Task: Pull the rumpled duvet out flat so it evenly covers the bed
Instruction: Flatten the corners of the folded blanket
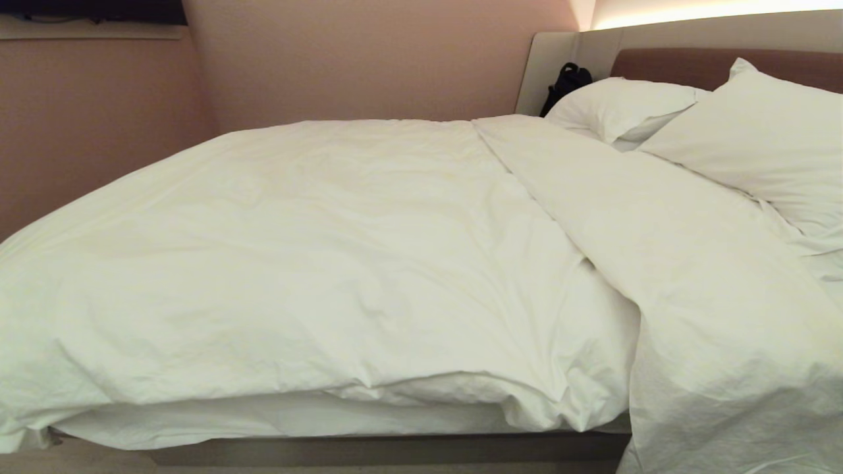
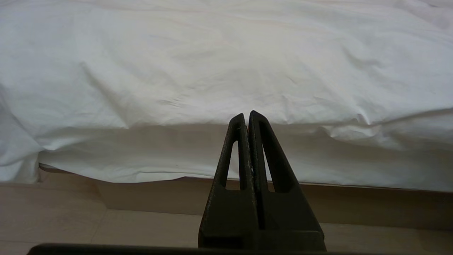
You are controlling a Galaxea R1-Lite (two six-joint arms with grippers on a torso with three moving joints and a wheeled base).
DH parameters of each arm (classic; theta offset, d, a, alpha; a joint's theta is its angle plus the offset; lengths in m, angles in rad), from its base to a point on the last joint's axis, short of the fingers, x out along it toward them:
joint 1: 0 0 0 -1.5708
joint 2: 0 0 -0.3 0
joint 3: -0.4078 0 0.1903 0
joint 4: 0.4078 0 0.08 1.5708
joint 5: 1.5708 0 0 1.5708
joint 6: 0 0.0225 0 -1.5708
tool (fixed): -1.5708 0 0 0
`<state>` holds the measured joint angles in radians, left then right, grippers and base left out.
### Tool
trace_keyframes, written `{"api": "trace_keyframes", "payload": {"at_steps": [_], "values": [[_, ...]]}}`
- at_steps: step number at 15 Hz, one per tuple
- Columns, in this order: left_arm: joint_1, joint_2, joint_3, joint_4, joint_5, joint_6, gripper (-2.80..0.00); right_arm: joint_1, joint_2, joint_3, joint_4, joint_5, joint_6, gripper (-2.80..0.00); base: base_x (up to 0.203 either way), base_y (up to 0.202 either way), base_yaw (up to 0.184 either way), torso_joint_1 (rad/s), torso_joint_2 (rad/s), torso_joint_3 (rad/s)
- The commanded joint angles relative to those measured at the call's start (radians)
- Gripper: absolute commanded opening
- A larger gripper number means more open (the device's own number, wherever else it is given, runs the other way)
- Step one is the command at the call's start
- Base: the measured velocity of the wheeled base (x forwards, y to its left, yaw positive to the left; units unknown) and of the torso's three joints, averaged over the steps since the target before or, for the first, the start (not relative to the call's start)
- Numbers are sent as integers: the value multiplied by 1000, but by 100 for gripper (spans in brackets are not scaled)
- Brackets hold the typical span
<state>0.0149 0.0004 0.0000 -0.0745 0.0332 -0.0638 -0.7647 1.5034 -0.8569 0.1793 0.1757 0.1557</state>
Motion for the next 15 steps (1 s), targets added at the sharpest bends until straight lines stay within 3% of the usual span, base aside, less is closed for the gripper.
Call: {"api": "trace_keyframes", "payload": {"at_steps": [1,3,8,10,12,15], "values": [[0,1,0,-1,1,-1,-280,-26,60,-6,-2,360,0,-280,0,0,0,0,0,0],[0,1,0,-1,1,-1,-280,-64,132,-6,-22,429,-24,-280,0,0,0,0,0,0],[0,0,0,-1,1,-1,-280,-116,327,-6,-130,440,-94,-280,0,0,0,0,0,0],[0,0,0,-1,1,-1,-280,-122,399,-3,-227,415,-115,-280,0,0,0,0,0,0],[0,0,0,-1,1,-1,-280,-122,442,4,-243,349,-139,-280,0,0,0,0,0,0],[0,1,0,-1,1,-1,-280,-122,524,-4,-263,317,-155,-280,0,0,0,0,0,0]]}}
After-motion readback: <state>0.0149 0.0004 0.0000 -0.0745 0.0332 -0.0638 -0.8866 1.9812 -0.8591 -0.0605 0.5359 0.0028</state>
